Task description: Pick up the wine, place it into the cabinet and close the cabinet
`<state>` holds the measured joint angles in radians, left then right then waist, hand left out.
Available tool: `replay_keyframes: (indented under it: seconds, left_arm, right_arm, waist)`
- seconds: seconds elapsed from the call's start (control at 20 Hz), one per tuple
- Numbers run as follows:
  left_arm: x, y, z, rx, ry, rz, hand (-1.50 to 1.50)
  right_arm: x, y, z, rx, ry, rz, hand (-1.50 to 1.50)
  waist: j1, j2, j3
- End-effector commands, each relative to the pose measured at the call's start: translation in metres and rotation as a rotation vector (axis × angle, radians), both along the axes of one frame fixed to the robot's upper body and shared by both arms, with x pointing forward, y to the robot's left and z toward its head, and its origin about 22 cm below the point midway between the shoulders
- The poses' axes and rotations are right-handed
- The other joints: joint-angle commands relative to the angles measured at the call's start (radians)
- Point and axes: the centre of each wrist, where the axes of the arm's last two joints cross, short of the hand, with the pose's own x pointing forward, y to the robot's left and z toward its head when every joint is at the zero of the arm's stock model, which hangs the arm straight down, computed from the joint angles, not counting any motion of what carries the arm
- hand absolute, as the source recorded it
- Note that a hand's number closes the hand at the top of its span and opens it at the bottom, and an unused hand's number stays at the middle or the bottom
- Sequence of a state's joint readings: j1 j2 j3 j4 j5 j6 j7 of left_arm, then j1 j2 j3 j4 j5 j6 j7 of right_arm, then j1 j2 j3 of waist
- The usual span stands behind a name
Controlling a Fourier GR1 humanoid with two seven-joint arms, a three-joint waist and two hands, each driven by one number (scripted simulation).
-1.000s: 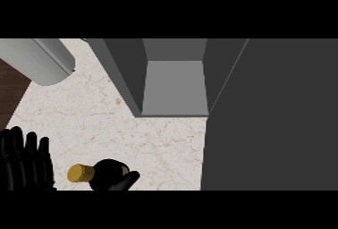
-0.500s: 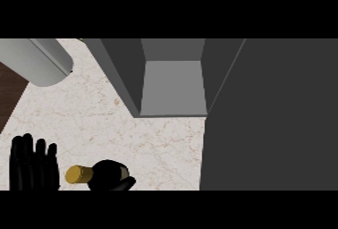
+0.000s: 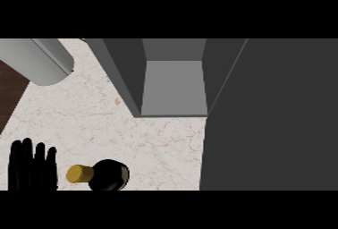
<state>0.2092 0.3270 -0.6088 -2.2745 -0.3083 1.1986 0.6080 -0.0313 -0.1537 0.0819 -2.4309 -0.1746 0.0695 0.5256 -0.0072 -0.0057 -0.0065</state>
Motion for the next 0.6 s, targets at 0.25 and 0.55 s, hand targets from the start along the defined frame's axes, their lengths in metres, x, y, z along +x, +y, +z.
replay_keyframes:
  seconds: [0.25, 0.55]
  left_arm:
    - [-0.001, 0.002, -0.020, -0.055, 0.016, -0.004, -1.50]
    - [0.016, 0.002, -0.051, -0.084, 0.001, -0.062, -1.50]
  right_arm:
    - [-0.030, -0.003, 0.018, 0.046, -0.041, 0.044, -1.50]
    - [-0.024, -0.006, 0.022, 0.035, -0.038, 0.041, -1.50]
  waist:
    - [0.008, -0.004, -0.001]
    - [0.006, -0.002, 0.000]
